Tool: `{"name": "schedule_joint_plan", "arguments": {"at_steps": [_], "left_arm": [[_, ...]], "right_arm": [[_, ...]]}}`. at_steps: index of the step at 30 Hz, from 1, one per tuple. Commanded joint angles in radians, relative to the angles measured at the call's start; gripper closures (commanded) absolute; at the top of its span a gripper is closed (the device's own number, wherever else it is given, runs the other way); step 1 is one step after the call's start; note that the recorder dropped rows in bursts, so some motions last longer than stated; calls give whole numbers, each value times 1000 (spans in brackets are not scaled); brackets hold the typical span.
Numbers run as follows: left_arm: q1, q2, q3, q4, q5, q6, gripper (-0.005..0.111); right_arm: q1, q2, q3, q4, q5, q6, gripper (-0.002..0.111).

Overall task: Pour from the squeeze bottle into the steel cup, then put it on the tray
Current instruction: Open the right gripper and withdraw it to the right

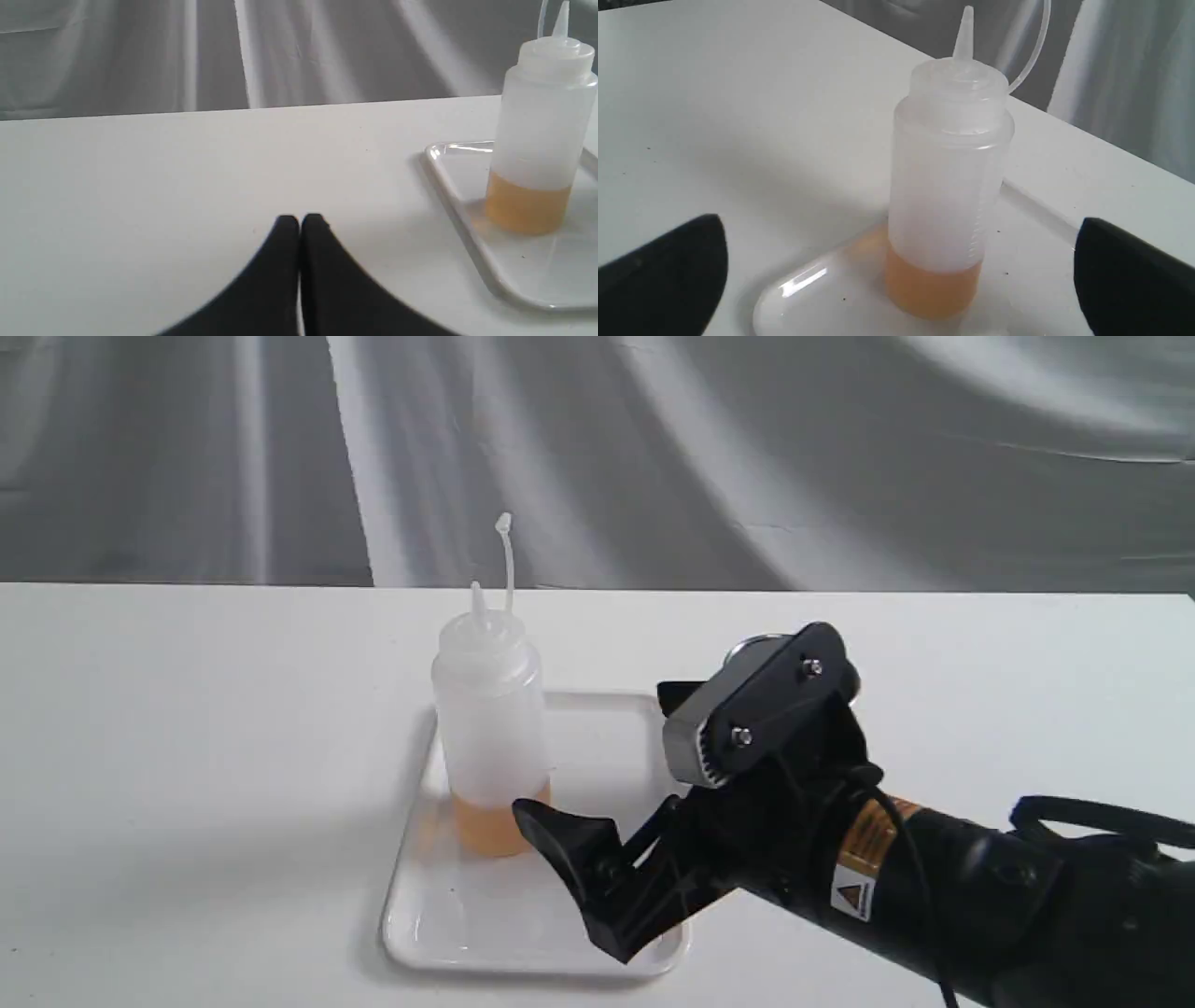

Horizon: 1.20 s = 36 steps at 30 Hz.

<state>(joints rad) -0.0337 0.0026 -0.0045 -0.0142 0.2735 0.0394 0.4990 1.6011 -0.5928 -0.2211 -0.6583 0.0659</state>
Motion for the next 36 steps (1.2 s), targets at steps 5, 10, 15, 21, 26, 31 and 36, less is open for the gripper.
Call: {"name": "schedule_joint_plan", "arguments": {"at_steps": [5, 10, 15, 21, 26, 31, 36], "left_arm": [[-5, -3, 4, -1, -8, -5, 107], [-5, -3, 4, -1, -8, -5, 107], [-5, -3, 4, -1, -8, -5, 107], [-5, -3, 4, -1, -8, -3, 107], [-5, -3, 4, -1, -8, -3, 107], [-5, -3, 4, -1, -8, -5, 107], [-5, -3, 4, -1, -8, -5, 107]], "right_arm": [[0, -114, 58, -37, 2, 13, 3], [0, -185, 61, -116, 86, 16, 3], [0, -242, 61, -170, 142, 87, 3], [0, -309, 68, -255, 159, 176, 3], [0, -355, 68, -374, 207, 298, 3], [0, -396, 68, -437, 244, 392, 3], [0, -438, 107, -451, 236, 417, 5]]}}
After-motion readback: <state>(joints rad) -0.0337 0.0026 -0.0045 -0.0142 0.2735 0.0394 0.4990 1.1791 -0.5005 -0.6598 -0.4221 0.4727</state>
